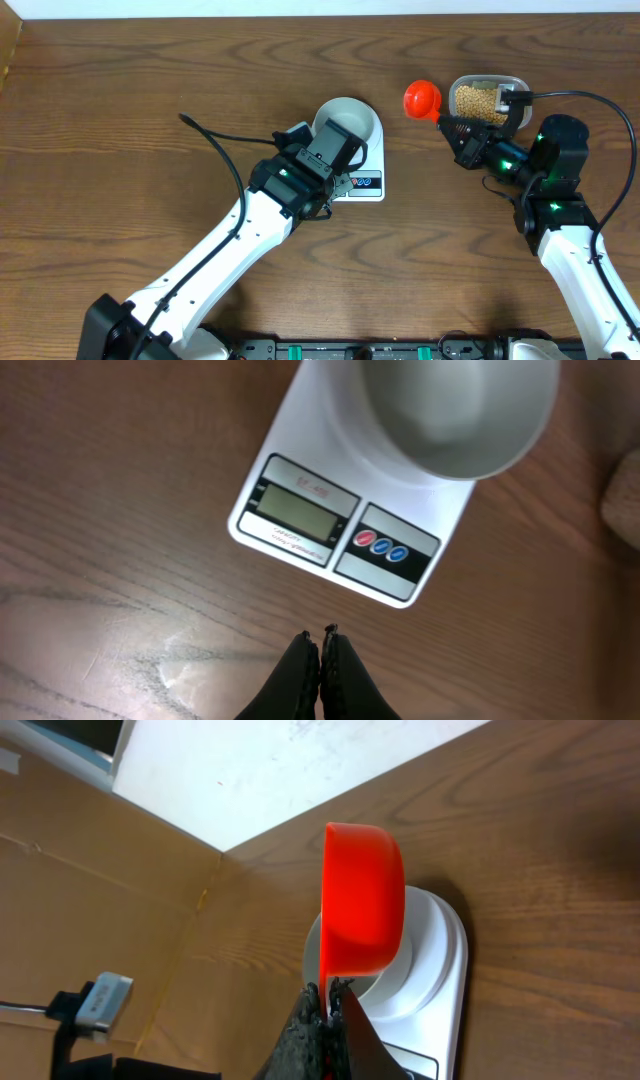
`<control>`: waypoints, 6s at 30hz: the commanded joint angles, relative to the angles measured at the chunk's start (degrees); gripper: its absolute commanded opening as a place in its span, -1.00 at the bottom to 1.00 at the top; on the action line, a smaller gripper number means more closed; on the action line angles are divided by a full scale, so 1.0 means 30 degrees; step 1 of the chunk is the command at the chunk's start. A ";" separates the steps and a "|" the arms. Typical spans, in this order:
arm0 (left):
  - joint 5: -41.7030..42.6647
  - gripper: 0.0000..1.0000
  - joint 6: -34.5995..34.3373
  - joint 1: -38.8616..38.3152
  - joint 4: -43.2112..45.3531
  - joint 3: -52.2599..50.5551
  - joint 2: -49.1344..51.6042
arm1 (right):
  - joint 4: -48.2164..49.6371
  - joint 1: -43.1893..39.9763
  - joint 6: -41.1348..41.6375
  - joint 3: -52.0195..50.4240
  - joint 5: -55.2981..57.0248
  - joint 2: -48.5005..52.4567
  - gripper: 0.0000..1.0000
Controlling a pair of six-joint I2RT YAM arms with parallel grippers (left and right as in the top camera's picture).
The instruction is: Scoop item into bowl and weigh 50g on scale
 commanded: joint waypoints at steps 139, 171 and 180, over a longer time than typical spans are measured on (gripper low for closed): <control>-0.0648 -0.85 0.0189 -0.0925 0.6827 -0.0211 0.8502 | -0.1209 -0.0095 -0.1909 0.0342 0.0029 0.0022 -0.98; -0.1005 -0.85 0.0182 -0.0925 0.6776 -0.0211 0.9296 | -0.1596 -0.0095 -0.2120 0.0342 0.0029 0.0022 -0.98; -0.1005 -0.86 0.0189 -0.0925 0.6907 -0.0211 0.9544 | -0.1610 -0.0095 -0.2120 0.0342 0.0175 0.0022 -0.98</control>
